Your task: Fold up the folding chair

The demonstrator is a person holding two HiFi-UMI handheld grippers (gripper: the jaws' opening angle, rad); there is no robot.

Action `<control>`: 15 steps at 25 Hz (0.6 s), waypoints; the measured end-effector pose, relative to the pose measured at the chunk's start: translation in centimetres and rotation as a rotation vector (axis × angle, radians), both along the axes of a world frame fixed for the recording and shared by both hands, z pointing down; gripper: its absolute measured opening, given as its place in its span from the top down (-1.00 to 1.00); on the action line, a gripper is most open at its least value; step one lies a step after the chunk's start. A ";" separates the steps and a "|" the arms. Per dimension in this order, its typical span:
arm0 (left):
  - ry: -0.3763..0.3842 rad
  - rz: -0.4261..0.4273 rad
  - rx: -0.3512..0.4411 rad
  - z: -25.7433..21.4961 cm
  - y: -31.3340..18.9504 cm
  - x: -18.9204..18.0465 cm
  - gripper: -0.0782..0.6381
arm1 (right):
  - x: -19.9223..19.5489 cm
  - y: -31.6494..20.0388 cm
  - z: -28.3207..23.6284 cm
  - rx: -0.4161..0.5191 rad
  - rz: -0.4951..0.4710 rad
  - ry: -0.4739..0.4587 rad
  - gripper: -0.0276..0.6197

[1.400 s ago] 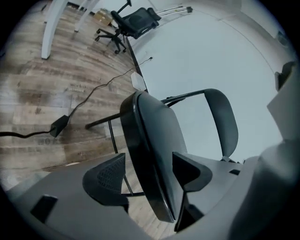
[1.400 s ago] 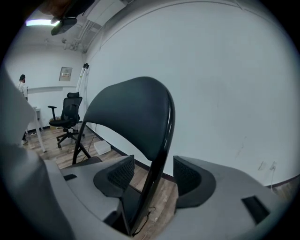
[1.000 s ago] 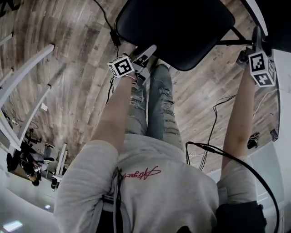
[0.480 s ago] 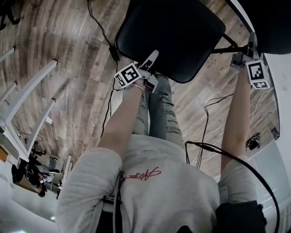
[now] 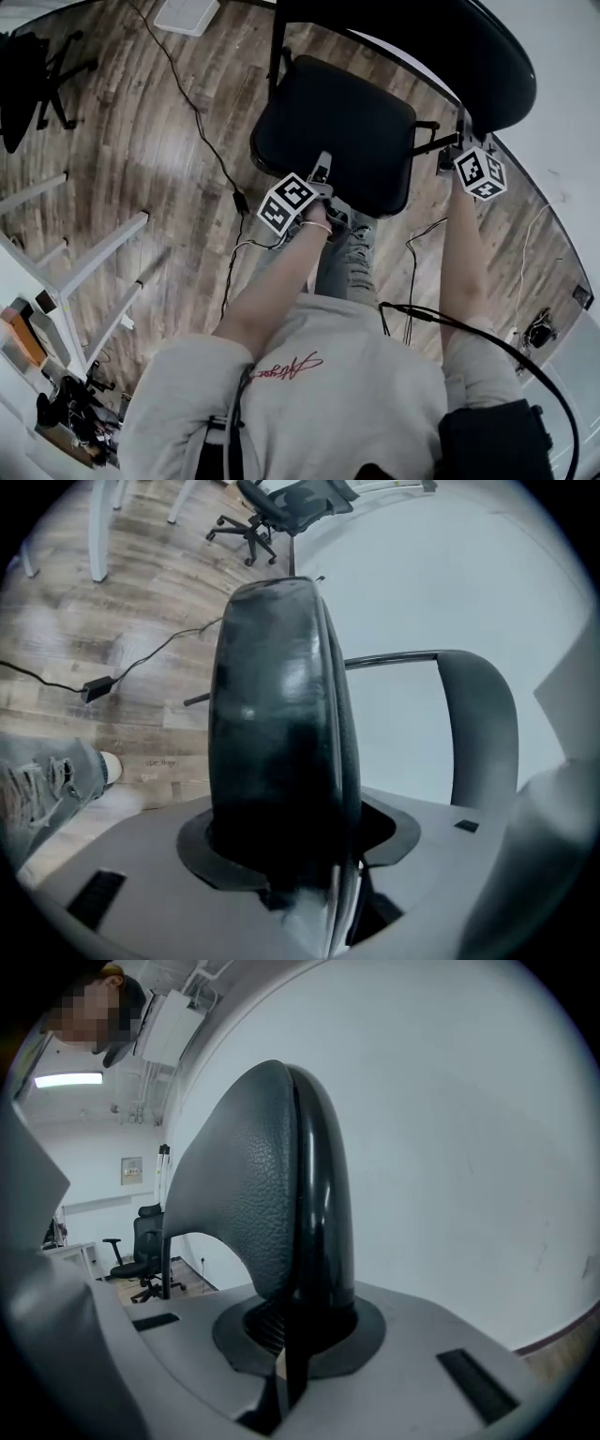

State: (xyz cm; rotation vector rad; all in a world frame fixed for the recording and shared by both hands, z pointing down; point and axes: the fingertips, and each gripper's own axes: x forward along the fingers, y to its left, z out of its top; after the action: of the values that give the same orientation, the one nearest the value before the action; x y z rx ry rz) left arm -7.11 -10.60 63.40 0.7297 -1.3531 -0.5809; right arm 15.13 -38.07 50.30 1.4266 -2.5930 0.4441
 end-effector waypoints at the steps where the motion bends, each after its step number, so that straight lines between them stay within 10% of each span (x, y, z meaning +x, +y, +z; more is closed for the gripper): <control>1: -0.002 -0.006 -0.023 -0.5 -0.9 -0.3 -0.01 | -0.4 -0.7 -0.2 -0.005 -0.017 -0.001 0.87; 15: -0.106 -0.139 -0.068 -5.0 -13.1 -1.8 0.21 | -1.5 -11.4 1.4 -0.116 -0.080 -0.030 0.87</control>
State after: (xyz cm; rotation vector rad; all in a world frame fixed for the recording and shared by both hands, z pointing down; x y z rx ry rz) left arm -8.93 -23.70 58.43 0.6218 -1.5229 -0.6101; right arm 13.66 -49.49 51.74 1.2836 -2.5899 0.5985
